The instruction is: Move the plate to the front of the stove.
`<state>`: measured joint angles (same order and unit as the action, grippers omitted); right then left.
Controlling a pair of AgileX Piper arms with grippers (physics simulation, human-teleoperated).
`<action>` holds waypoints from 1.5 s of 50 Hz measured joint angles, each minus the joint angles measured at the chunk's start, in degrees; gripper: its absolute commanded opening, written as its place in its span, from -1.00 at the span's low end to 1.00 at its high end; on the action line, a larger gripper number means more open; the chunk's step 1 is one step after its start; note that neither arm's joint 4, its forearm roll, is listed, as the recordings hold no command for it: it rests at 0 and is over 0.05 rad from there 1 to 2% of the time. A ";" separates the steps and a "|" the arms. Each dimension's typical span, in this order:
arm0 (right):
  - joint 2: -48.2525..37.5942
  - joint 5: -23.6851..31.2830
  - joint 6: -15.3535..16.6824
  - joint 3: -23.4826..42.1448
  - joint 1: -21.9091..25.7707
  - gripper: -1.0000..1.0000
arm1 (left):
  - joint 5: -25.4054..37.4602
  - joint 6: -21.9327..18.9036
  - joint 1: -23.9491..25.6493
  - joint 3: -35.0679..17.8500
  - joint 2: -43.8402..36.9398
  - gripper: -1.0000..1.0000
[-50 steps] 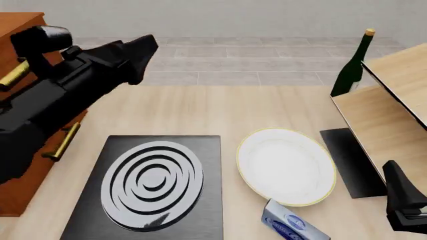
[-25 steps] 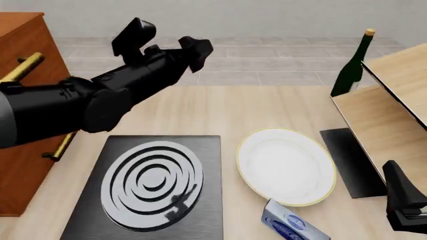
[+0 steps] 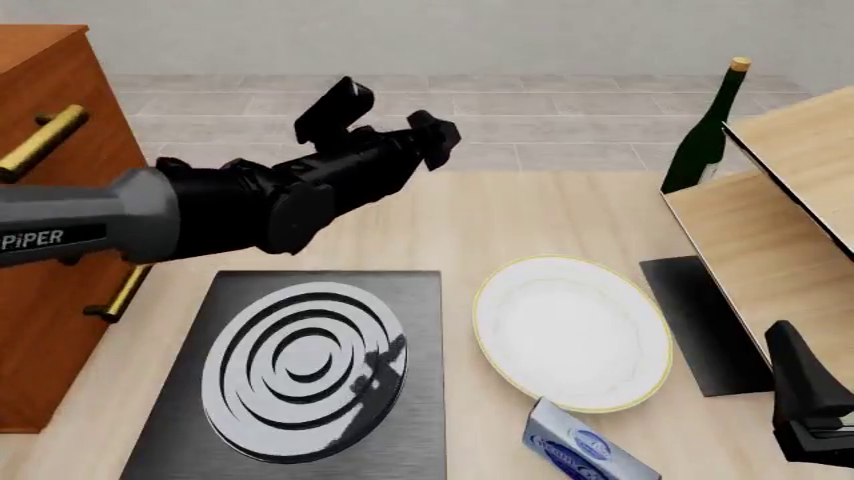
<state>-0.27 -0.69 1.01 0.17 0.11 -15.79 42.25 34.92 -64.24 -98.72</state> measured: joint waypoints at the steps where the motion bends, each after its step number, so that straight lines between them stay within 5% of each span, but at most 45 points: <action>1: 0.00 0.00 0.00 0.00 0.00 1.00 | 0.18 0.07 0.16 -0.35 -0.40 1.00; 75: -0.01 -0.02 0.00 -0.01 0.00 1.00 | 9.92 -0.83 1.51 -19.10 -21.77 1.00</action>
<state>-0.28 -0.71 1.01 0.16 0.11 -5.87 41.41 36.43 -83.34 -120.50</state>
